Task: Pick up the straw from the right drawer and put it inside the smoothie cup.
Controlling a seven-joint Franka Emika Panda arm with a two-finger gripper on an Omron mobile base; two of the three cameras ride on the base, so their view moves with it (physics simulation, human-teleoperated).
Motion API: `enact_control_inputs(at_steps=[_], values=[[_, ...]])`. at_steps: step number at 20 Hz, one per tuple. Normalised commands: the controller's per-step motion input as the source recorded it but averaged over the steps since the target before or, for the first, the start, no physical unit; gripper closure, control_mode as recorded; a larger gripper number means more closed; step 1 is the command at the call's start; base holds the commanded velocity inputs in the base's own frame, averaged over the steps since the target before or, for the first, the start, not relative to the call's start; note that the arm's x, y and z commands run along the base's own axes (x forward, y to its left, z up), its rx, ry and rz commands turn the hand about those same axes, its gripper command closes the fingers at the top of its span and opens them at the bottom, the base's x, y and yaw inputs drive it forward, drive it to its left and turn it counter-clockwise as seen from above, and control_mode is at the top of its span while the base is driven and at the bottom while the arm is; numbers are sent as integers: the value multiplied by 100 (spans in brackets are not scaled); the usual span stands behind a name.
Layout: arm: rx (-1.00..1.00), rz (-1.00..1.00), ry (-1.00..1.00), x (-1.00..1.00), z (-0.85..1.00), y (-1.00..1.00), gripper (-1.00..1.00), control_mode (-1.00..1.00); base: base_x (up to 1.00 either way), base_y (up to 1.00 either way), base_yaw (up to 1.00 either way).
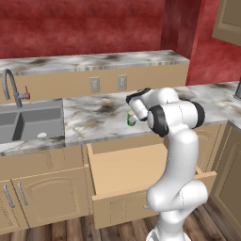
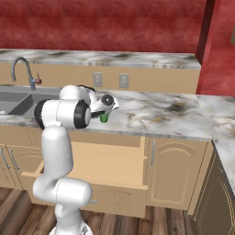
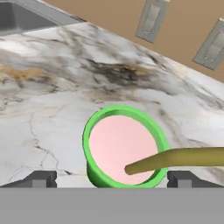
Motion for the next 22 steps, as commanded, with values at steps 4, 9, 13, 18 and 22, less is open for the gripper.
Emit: enact_control_inputs(at_steps=[4,9,13,18,22], values=[[-10,-5,-2,0,34,38,-100,-100,0,0,0],[-12,-5,-3,-19,33,26,-100,-100,0,0,0],[-9,-12,0,-37,53,3,-100,-100,0,0,0],[-5,-16,0,-36,57,0,-100,-100,0,0,0],[0,-17,4,-46,65,0,-100,-100,0,0,0]])
